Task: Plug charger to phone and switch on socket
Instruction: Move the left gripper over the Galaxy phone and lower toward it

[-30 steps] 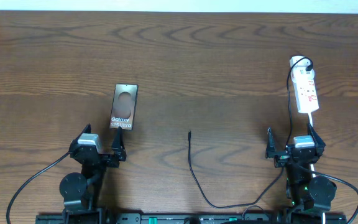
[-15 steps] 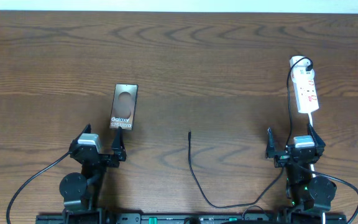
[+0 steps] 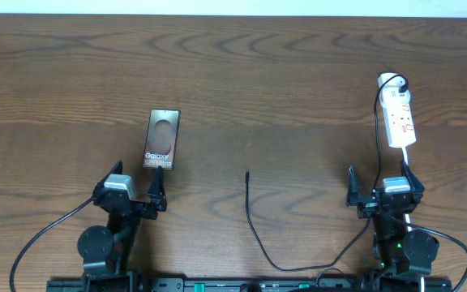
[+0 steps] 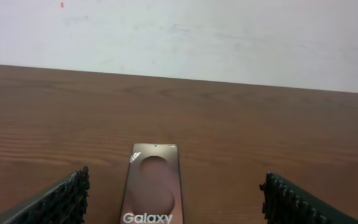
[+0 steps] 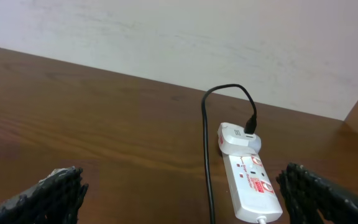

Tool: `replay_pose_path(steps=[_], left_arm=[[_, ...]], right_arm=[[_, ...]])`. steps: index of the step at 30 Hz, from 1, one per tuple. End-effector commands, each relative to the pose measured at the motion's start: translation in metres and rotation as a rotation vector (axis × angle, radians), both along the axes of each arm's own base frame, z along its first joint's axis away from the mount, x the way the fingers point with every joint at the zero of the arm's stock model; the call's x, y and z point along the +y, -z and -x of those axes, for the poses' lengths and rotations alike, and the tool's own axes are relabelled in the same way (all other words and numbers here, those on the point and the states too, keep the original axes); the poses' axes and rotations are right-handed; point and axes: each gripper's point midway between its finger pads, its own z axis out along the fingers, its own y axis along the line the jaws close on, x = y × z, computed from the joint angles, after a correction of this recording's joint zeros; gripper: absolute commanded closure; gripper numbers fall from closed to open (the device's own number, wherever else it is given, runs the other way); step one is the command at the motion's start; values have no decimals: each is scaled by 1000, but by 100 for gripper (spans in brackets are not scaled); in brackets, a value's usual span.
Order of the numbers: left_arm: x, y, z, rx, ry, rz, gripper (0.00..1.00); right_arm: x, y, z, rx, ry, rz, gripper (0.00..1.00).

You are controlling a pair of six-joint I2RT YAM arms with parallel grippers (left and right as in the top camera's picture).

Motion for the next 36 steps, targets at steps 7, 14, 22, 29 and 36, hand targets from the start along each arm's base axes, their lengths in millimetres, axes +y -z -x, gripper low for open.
replay_pose_path(steps=[7, 14, 22, 29, 36], left_arm=[[-5, -47, 9, -10, 29, -15, 13], [-4, -63, -6, 114, 31, -1, 13], [0, -49, -44, 484, 33, 40, 13], [2, -24, -66, 882, 44, 68, 13], [6, 6, -88, 1098, 67, 48, 13]], right_arm=[[0, 2, 0, 6, 4, -12, 1], [0, 2, 0, 6, 4, -12, 1], [0, 2, 0, 6, 4, -12, 1], [0, 2, 0, 6, 4, -12, 1], [0, 2, 0, 6, 4, -12, 1]])
